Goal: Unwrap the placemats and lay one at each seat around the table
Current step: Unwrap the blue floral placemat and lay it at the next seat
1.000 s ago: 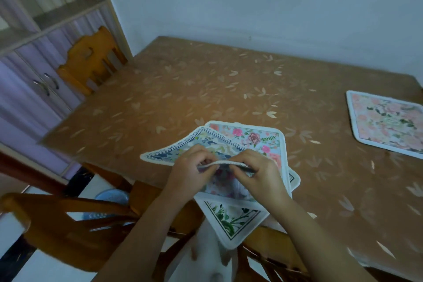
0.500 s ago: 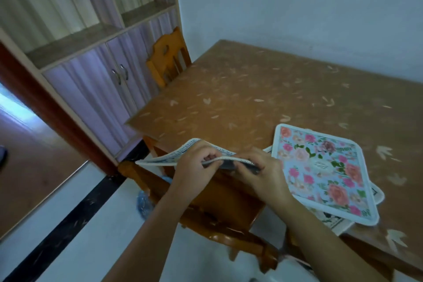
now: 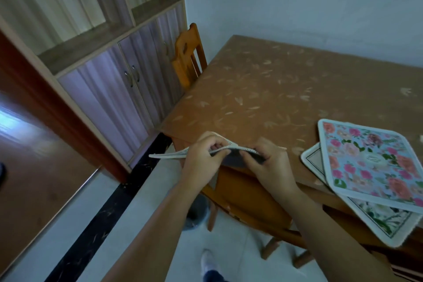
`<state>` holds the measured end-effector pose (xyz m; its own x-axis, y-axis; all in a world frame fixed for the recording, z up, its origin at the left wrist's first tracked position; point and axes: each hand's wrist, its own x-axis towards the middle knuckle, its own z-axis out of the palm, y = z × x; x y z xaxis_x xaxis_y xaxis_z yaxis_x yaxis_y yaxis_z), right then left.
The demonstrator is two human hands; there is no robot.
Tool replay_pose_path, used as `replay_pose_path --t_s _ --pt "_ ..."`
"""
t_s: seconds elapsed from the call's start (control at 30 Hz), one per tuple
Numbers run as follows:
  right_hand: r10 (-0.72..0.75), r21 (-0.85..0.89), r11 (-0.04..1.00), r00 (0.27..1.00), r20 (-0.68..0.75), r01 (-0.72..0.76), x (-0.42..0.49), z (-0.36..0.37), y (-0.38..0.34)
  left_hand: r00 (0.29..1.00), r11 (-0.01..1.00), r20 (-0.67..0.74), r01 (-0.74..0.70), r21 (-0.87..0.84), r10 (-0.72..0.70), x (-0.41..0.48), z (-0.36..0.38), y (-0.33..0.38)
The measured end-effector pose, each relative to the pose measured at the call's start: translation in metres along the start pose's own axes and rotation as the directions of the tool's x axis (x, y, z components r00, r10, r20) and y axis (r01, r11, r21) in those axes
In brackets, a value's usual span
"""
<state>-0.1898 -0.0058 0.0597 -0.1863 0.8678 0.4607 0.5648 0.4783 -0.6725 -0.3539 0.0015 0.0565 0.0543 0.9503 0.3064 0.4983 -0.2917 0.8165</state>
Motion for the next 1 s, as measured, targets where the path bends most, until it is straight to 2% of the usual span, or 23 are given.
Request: replay_pose_path --t_s 0.17,0.37,0.5,0.77,1.0 --pt "0.009 -0.004 1.0 1.0 0.007 -0.009 0.041 0.04 -0.004 0.999 1.0 0.044 0.001 0.009 -0.002 0.042 -0.027 -0.041" --pt "0.023 0.02 1.0 0.999 -0.026 -0.022 0.093 0.077 -0.001 0.993 0.998 0.102 -0.063 0.007 0.062 0.095 -0.056 -0.077" --pt "0.096 0.011 0.995 0.994 -0.055 -0.095 0.116 0.099 0.002 0.994 0.999 0.104 -0.026 -0.018 0.028 0.12 -0.065 -0.096" --pt "0.187 -0.037 0.981 0.975 -0.117 -0.192 0.144 0.122 0.006 0.976 0.996 0.216 -0.002 -0.091 0.022 0.16 -0.071 -0.123" --pt "0.264 -0.14 0.944 0.937 -0.229 -0.3 0.174 0.145 -0.005 0.932 0.981 0.342 -0.063 -0.183 0.123 0.204 -0.083 -0.147"
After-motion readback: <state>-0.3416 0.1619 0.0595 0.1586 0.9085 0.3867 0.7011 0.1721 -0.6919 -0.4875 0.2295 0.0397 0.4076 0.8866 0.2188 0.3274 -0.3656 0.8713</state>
